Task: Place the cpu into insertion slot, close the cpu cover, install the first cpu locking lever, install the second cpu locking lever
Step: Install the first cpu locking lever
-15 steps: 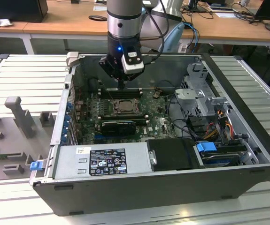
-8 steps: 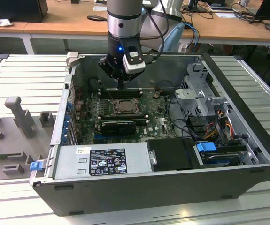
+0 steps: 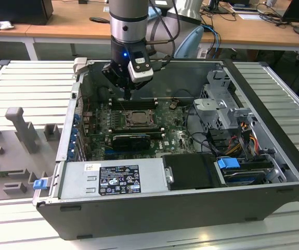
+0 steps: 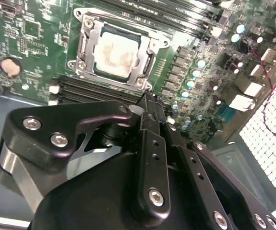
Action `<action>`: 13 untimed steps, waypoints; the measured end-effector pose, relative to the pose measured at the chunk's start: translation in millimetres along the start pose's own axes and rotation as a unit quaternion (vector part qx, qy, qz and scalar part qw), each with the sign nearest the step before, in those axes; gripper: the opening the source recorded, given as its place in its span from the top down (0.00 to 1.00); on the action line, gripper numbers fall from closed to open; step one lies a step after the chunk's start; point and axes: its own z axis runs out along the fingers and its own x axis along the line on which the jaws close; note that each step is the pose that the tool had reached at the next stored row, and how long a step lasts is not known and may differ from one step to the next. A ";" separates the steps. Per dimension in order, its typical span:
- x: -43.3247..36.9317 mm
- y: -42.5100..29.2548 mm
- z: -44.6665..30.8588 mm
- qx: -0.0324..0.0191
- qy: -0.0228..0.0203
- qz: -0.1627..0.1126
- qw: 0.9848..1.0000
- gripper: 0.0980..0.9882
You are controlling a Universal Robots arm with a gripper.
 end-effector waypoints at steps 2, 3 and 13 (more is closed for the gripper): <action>0.0 -0.1 0.5 0.000 0.001 -0.019 1.000 0.99; 0.0 -0.1 0.8 0.001 0.002 -0.029 1.000 0.99; 41.9 -8.9 12.0 0.001 0.003 -0.055 0.998 0.99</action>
